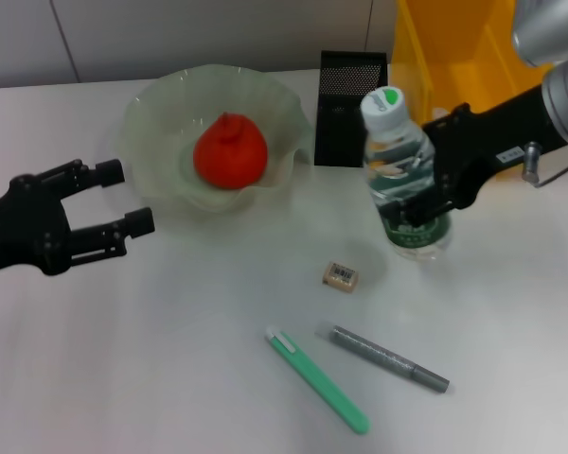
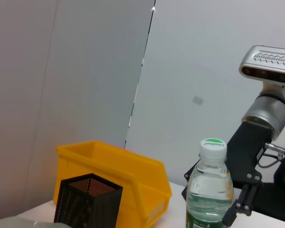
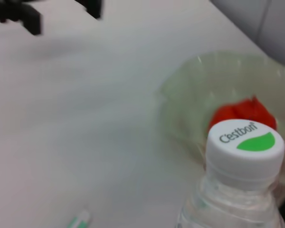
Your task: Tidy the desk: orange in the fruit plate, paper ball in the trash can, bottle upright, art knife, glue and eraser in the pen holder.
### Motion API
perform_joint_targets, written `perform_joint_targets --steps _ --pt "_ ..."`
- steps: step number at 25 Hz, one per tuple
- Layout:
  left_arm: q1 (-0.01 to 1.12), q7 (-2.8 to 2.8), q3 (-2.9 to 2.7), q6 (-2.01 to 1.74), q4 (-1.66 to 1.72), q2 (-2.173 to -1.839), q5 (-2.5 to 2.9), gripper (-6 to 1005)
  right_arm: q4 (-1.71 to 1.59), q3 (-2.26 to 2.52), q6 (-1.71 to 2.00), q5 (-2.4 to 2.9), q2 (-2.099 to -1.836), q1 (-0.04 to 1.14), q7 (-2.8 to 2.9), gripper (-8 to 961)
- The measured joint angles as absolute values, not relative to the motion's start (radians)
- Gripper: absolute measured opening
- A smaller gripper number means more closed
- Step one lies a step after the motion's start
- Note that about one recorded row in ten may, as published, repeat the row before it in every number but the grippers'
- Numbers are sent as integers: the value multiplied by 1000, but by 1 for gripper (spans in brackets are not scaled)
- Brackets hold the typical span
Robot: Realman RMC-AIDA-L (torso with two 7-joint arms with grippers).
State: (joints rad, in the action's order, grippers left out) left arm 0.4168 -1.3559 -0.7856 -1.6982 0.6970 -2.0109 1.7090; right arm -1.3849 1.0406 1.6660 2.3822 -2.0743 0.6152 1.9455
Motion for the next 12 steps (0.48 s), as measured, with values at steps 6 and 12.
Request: perform_joint_targets --steps 6,12 --pt "470 -1401 -793 -1699 688 -1987 1713 809 -1339 1040 1649 2277 -2070 648 1858 785" --pt "502 -1416 -781 -1701 694 -1982 1710 808 -1216 1040 1624 2172 -2071 703 1741 785"
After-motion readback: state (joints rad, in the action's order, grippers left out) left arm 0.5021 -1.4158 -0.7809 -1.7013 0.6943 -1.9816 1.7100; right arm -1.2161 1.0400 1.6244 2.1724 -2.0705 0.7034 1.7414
